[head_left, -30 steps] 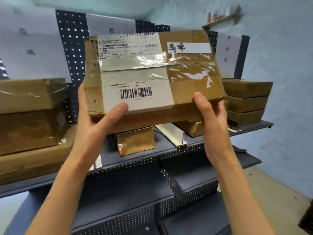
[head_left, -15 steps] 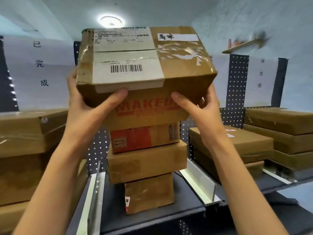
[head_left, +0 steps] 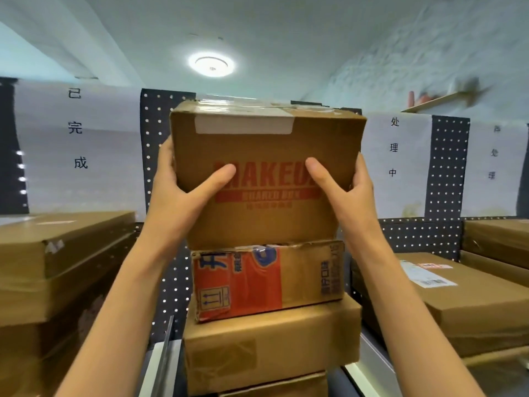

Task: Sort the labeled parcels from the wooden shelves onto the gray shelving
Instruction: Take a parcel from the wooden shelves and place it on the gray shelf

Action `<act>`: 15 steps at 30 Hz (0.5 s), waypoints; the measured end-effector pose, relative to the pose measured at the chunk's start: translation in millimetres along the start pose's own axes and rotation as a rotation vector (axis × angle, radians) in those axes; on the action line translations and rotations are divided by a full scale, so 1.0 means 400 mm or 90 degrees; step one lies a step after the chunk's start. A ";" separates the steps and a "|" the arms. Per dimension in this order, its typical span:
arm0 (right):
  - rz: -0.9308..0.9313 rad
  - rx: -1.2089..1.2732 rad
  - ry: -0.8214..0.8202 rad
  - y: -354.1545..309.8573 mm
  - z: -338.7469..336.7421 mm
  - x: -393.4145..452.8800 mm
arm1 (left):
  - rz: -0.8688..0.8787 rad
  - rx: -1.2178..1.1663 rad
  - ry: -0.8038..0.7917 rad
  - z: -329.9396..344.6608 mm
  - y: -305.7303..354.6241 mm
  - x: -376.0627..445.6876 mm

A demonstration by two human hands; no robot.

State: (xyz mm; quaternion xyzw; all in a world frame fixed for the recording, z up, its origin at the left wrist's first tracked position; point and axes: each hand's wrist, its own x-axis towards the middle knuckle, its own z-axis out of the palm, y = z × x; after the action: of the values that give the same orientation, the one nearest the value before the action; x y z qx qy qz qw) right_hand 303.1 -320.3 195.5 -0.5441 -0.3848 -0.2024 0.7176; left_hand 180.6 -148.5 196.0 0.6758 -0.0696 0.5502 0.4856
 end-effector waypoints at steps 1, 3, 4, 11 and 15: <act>0.001 -0.001 -0.002 0.009 0.000 0.008 | -0.004 0.002 0.003 0.003 -0.010 0.007; 0.004 -0.008 -0.007 0.025 0.001 0.020 | -0.011 0.010 0.011 0.009 -0.027 0.016; 0.009 -0.021 -0.009 0.033 0.002 0.024 | -0.015 0.019 0.013 0.011 -0.036 0.019; 0.052 -0.065 -0.035 0.084 0.001 0.034 | -0.048 0.070 -0.003 0.019 -0.095 0.018; 0.063 -0.076 -0.041 0.094 0.003 0.039 | -0.045 0.092 -0.007 0.020 -0.109 0.022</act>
State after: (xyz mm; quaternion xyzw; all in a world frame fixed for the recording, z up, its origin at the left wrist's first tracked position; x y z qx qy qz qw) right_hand 339.0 -304.9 184.1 -0.6106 -0.3679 -0.1714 0.6801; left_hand 217.0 -127.9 178.3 0.7142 -0.0082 0.5325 0.4542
